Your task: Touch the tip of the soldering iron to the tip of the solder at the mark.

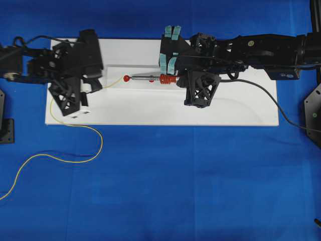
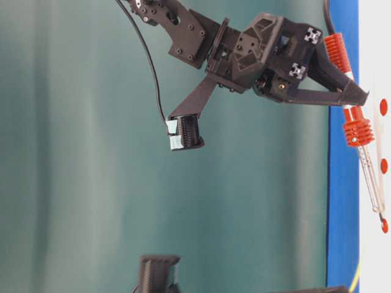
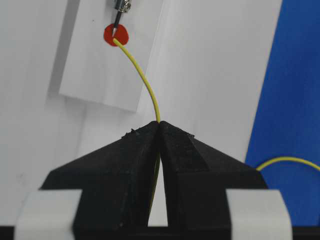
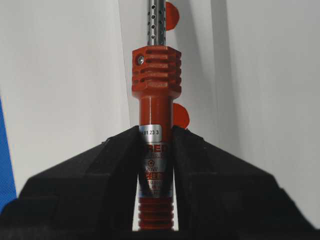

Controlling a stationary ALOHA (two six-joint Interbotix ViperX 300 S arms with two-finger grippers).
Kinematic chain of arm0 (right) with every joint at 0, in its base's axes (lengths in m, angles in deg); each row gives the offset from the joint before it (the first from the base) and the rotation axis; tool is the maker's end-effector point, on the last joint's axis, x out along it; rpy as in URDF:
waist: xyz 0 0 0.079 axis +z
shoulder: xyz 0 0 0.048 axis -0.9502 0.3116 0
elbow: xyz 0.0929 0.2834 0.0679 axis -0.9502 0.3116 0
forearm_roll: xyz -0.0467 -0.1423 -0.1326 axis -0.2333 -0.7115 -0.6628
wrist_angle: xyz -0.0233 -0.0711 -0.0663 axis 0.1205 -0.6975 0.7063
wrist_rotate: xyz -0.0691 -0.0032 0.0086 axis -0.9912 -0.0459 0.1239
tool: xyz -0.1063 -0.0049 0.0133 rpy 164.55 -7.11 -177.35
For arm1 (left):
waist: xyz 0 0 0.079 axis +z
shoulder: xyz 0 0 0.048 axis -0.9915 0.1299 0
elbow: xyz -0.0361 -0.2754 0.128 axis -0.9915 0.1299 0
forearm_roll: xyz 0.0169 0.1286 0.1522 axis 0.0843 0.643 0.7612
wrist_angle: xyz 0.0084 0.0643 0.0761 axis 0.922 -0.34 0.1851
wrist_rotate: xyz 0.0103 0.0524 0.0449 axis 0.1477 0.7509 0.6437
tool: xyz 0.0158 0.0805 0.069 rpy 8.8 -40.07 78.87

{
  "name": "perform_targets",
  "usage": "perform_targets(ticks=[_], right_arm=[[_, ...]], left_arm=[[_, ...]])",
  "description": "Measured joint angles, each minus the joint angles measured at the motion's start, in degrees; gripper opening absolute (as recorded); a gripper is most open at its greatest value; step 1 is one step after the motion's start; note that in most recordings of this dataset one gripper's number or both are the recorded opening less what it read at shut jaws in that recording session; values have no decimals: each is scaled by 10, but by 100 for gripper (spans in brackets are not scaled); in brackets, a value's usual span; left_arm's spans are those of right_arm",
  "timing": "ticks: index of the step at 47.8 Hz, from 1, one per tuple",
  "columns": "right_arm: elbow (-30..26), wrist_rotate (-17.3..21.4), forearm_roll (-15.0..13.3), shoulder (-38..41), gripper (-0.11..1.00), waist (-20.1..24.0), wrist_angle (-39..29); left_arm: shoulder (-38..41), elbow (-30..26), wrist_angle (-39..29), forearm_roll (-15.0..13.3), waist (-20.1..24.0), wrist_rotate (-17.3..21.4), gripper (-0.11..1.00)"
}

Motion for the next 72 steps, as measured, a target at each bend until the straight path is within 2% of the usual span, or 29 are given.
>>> perform_targets(ticks=[7, 21, 36, 48, 72], right_arm=[[0, 0, 1, 1, 6, 0, 0], [4, 1, 0, -13, 6, 0, -8], [79, 6, 0, -114, 6, -1, -16], [127, 9, 0, -163, 6, -4, -18], [132, 9, -1, -169, 6, -5, -18]], left_arm=[[-33, 21, -3, 0, 0, -2, 1], [-36, 25, -4, 1, 0, -3, 1], [-36, 25, -4, 1, -1, -3, 1], [-36, 25, -4, 0, 0, -3, 1], [-30, 16, -3, 0, 0, -16, 1]])
